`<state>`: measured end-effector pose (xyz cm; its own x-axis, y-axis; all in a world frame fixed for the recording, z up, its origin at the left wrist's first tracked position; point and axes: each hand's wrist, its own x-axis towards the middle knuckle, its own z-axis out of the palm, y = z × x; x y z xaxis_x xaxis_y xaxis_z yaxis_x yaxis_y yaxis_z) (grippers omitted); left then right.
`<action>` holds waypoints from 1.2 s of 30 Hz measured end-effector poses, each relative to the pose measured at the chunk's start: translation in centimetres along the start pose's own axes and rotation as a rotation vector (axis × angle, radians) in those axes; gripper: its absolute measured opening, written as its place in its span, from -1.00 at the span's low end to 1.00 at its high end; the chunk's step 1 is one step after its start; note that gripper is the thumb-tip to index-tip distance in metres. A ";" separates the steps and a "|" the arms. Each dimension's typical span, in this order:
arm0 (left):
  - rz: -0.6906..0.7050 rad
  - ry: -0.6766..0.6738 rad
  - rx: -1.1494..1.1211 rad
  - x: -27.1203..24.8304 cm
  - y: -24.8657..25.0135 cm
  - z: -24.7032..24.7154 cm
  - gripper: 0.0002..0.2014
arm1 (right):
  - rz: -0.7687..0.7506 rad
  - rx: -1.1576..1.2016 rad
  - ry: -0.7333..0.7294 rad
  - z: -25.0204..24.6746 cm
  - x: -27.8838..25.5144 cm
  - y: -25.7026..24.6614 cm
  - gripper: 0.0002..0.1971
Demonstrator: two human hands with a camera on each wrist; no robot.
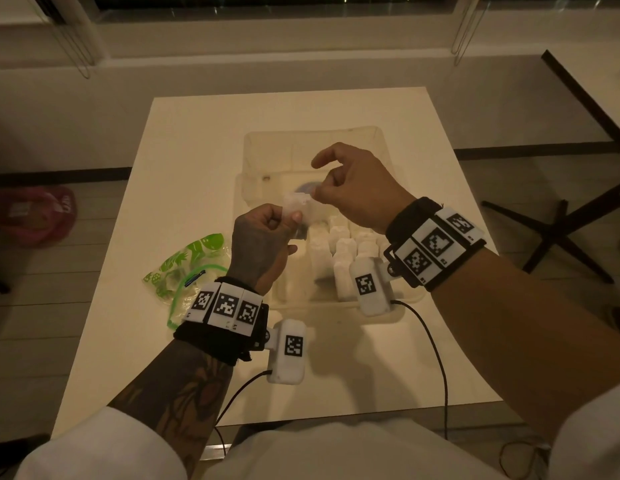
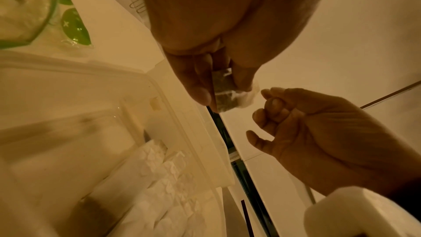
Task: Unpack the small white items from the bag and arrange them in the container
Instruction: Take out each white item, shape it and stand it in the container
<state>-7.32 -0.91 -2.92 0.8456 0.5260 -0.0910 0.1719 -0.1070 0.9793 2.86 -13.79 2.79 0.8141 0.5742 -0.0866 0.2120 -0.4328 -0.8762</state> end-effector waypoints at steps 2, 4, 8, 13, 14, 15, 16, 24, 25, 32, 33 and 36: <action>-0.003 -0.013 -0.010 0.0 0.1 0.0 -0.94 | 0.014 -0.010 -0.092 -0.2 0.0 0.1 -0.52; 0.002 -0.030 -0.002 -0.1 0.1 0.0 -0.90 | -0.001 -0.077 -0.069 -0.2 0.2 0.4 -0.56; 0.024 -0.062 0.010 -0.2 0.2 0.1 -0.87 | -0.011 -0.125 -0.082 -0.1 0.6 0.5 -0.73; 0.025 -0.065 0.004 -0.1 0.4 0.3 -0.92 | -0.043 -0.202 -0.172 0.2 0.7 0.5 -0.78; 0.024 -0.046 -0.007 -0.1 0.4 0.4 -0.92 | -0.049 -0.211 -0.171 0.3 0.7 0.6 -0.80; 0.023 -0.015 -0.026 -0.1 0.4 0.5 -0.88 | -0.050 -0.212 -0.161 0.4 0.8 0.6 -0.82; 0.024 0.020 -0.051 -0.1 0.4 0.6 -0.83 | -0.046 -0.204 -0.142 0.4 0.9 0.7 -0.83; 0.040 0.083 -0.122 -0.2 0.1 0.8 -0.86 | -0.027 -0.099 -0.062 0.7 1.0 0.8 -0.88; 0.028 0.090 -0.142 -0.1 0.1 0.8 -0.85 | -0.030 -0.091 -0.063 0.7 1.0 0.9 -0.88; 0.104 0.130 -0.021 -0.2 0.2 0.9 -0.89 | -0.045 -0.108 -0.045 0.9 1.0 1.0 -0.89; 0.114 0.121 -0.011 -0.2 0.2 0.9 -0.89 | -0.050 -0.117 -0.034 0.9 1.0 1.1 -0.89; 0.080 0.052 -0.058 -0.3 0.4 0.5 -0.89 | -0.076 -0.165 -0.001 0.8 1.0 1.0 -0.90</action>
<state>-7.26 -1.54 -2.54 0.8280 0.5607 -0.0038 0.0738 -0.1023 0.9920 3.46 -13.15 1.42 0.7917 0.6104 -0.0233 0.3593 -0.4962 -0.7904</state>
